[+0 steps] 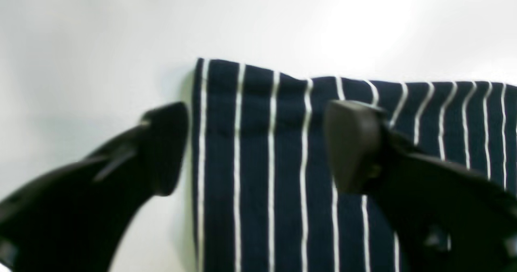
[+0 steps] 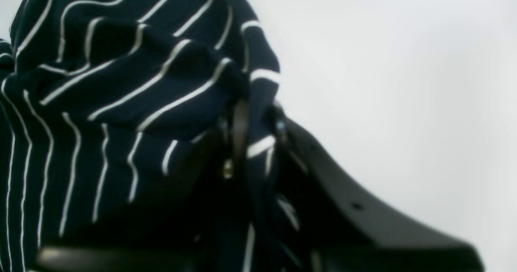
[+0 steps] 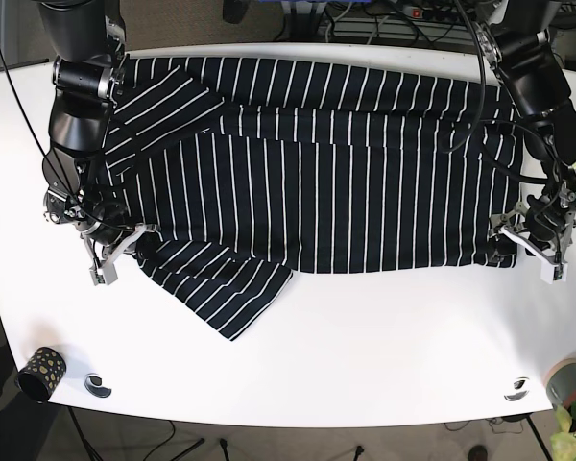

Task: Fold the T-shirt properly
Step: 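Pinch the shirt's middle with both grippers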

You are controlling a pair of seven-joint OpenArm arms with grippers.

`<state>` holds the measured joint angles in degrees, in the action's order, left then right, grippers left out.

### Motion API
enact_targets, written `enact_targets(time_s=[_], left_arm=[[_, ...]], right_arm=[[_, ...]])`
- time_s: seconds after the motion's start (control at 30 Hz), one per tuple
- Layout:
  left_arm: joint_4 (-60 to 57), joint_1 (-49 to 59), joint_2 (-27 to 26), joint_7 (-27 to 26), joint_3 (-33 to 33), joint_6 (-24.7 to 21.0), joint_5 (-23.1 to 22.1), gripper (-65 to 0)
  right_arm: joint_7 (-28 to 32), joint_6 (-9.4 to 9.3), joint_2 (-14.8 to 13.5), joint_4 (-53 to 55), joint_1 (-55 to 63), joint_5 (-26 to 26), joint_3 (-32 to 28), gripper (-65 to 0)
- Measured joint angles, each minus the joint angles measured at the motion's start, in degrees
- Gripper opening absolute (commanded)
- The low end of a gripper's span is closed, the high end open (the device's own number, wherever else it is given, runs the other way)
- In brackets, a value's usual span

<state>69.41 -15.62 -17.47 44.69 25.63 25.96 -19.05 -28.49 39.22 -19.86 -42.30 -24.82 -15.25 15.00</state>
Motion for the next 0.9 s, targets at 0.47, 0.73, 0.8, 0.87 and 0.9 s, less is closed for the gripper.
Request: enact_targets(time_s=[0.47, 0.73, 0.8, 0.87, 0.9], left_arm=[[-17.81, -8.48, -2.75, -5.99, -5.42, -6.05, -0.07, -9.0], [-25.55, -10.97, -3.91, -7.15, -7.30, -6.10, -0.20, -11.1], [-26.03, -11.08, -3.93, -7.32, -7.32, -6.25, -0.26, -14.6], [-26.21, -10.91, -3.82, -8.37, -7.32, -6.01, -0.24, -20.6], [-26.21, -10.91, -3.80, -8.63, -7.32, -6.03, -0.24, -24.3]], right_arm=[[-0.04, 0.00, 0.11, 0.00, -0.02, 0.04, 0.00, -60.4], [-0.04, 0.00, 0.20, -0.02, 0.02, 0.02, 0.28, -60.4], [-0.02, 0.00, 0.15, -0.02, 0.02, 0.02, 0.28, -60.4], [-0.02, 0.00, 0.11, -0.02, 0.04, 0.00, 0.31, -60.4], [-0.02, 0.00, 0.04, -0.02, 0.02, 0.02, 0.31, -60.4]])
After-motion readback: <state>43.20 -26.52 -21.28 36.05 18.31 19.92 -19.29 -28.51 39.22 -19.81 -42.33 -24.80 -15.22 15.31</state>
